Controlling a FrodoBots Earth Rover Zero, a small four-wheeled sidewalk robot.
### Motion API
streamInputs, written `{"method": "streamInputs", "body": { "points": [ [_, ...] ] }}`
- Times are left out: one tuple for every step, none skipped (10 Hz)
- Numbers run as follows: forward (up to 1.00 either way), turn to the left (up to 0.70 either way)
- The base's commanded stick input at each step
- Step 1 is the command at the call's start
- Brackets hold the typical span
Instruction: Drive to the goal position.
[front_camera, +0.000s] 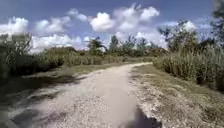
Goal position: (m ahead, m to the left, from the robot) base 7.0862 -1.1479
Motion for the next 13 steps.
{"method": "streamInputs", "body": {
  "points": [
    [0.85,0.0],
    [0.85,0.0],
    [0.85,0.0],
    [0.85,0.0],
    [0.85,0.0],
    [0.85,0.0],
    [0.85,0.0],
    [0.85,0.0],
    [0.85,0.0],
    [0.85,0.0],
    [0.85,0.0],
    [0.85,0.0],
    [0.85,0.0]
  ]
}}
